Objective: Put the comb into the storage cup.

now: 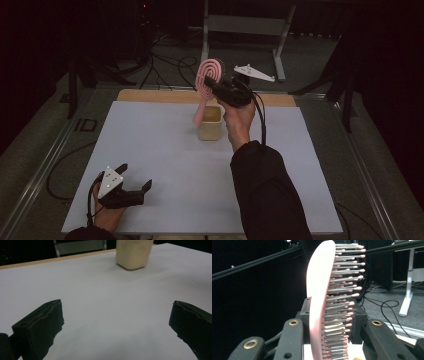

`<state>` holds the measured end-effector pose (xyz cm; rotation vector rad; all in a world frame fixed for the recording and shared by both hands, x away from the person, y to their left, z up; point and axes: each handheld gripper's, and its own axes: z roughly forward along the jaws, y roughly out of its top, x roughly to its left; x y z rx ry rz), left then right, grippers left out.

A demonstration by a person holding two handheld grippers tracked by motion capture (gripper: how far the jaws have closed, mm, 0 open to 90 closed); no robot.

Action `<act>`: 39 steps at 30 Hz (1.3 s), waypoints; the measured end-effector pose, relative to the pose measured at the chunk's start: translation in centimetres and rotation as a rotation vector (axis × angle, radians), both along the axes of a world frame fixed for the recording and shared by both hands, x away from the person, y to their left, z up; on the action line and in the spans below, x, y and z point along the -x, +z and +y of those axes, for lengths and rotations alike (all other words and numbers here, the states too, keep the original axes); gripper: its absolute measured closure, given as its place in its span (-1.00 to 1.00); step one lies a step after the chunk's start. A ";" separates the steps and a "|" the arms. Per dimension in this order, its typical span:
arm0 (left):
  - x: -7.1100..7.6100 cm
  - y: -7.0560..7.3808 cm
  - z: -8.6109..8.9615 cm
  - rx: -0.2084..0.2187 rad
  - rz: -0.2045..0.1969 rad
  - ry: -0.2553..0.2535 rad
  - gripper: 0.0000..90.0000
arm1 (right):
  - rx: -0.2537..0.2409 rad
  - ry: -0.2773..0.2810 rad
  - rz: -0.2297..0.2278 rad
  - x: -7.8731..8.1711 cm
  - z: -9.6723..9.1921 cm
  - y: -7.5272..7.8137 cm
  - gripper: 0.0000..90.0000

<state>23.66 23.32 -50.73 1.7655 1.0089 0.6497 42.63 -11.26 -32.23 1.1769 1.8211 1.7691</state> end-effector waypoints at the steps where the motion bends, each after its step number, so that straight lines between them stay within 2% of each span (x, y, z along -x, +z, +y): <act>1: 0.0 0.0 0.0 0.002 -0.001 -0.001 -1.00 | 0.000 -0.002 -0.001 0.0 -0.1 0.0 0.44; 21: 0.1 0.0 0.0 0.008 -0.001 -0.002 -1.00 | -0.013 -0.067 -0.008 -0.8 -0.7 0.3 0.44; 32: 0.1 0.0 0.0 0.010 -0.002 -0.001 -1.00 | 0.006 -0.087 -0.017 -1.1 -0.4 0.0 0.44; 39: 0.1 0.0 0.1 0.009 -0.002 -0.002 -1.00 | -0.017 -0.114 -0.013 -1.4 -1.0 -0.3 0.44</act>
